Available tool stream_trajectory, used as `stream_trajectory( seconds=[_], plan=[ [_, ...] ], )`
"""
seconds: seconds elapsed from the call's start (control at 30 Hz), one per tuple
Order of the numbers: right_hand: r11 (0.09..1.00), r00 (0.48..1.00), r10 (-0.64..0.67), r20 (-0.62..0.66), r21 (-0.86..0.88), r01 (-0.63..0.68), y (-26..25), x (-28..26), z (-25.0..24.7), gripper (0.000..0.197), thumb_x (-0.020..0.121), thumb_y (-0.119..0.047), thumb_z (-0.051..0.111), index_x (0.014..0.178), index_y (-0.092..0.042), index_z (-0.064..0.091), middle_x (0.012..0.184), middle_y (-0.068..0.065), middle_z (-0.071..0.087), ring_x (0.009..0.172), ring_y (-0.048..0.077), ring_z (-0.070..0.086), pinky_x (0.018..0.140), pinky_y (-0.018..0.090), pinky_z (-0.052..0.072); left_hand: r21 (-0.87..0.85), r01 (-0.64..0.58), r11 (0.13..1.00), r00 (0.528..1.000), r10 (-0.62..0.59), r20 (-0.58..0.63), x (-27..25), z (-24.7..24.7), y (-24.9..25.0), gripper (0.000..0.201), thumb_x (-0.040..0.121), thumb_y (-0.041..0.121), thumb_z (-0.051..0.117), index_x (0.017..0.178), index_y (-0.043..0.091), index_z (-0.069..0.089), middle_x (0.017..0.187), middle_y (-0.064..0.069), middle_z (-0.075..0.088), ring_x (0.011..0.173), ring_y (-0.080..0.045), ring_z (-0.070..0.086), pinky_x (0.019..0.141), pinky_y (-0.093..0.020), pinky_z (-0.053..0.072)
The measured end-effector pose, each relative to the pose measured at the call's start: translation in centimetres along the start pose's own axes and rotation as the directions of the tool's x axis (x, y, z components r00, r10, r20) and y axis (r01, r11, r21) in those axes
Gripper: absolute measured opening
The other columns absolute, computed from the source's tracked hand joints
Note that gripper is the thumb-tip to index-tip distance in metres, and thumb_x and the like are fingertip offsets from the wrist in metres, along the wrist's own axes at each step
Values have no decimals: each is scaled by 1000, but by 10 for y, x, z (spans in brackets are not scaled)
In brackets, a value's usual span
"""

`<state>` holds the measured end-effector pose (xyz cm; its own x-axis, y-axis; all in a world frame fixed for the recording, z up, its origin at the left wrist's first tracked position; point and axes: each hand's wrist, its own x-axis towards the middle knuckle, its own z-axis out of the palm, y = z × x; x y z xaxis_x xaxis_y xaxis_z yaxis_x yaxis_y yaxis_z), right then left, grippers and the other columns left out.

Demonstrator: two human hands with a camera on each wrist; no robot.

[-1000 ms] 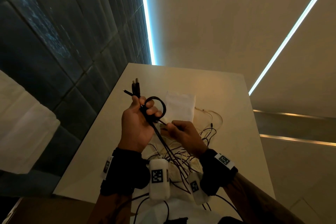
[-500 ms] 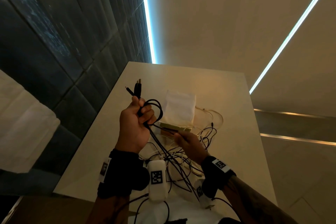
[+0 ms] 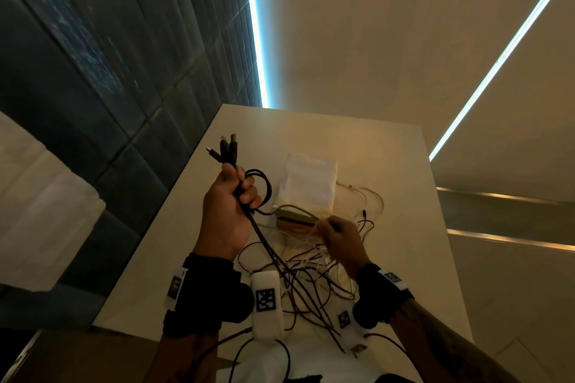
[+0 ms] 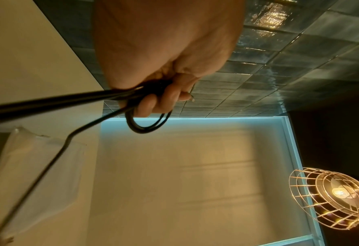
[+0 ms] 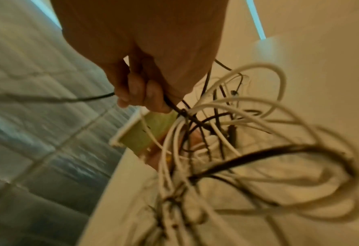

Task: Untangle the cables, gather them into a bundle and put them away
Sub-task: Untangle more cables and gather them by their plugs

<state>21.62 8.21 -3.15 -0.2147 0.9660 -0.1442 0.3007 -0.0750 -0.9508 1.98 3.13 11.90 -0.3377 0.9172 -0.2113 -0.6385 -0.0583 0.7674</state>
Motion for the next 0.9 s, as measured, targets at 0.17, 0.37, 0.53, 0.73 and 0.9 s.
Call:
stream_trajectory(
  seconds=[0.17, 0.37, 0.53, 0.73, 0.9],
  plan=[
    [940, 995, -95, -5, 329, 92, -83, -11, -4, 18, 94, -9, 58, 88, 7, 65, 63, 6, 54, 48, 7, 49, 45, 21, 43, 138, 42, 990, 995, -30, -90, -1, 7, -9, 34, 105, 31, 31, 76, 16, 44, 64, 2, 40, 49, -8, 37, 48, -22, 30],
    [872, 931, -334, 145, 422, 247, -126, -26, 12, 10, 91, -7, 63, 86, 3, 63, 71, 17, 56, 59, 17, 55, 54, 33, 49, 189, 103, 977, 983, -70, -171, -3, 20, -19, 32, 104, 31, 35, 81, 13, 49, 75, -3, 51, 69, -16, 52, 61, -28, 38],
    [894, 891, -381, 246, 344, 287, -123, -29, 17, 9, 89, -1, 63, 82, 4, 65, 70, 8, 58, 60, 10, 52, 59, 21, 44, -4, 165, 986, 984, -165, -62, -6, 19, -13, 33, 103, 35, 35, 82, 13, 49, 84, -8, 50, 79, -20, 56, 78, -34, 49],
    [914, 907, -292, 304, 366, 172, -105, -24, 9, 11, 89, -9, 65, 78, -7, 68, 71, 31, 55, 64, 23, 49, 59, 27, 41, 5, 106, 994, 993, -107, 50, -11, 20, -10, 37, 102, 36, 32, 75, 14, 44, 69, -2, 45, 63, -15, 44, 64, -29, 36],
    [936, 902, -275, 334, 307, 172, -81, -17, 8, 27, 97, -18, 56, 80, 0, 67, 66, 21, 51, 60, 21, 44, 57, 22, 39, -4, 61, 998, 989, -60, 136, -12, 20, -11, 34, 99, 36, 36, 74, 15, 46, 68, 2, 41, 54, -12, 37, 66, -30, 39]
  ],
)
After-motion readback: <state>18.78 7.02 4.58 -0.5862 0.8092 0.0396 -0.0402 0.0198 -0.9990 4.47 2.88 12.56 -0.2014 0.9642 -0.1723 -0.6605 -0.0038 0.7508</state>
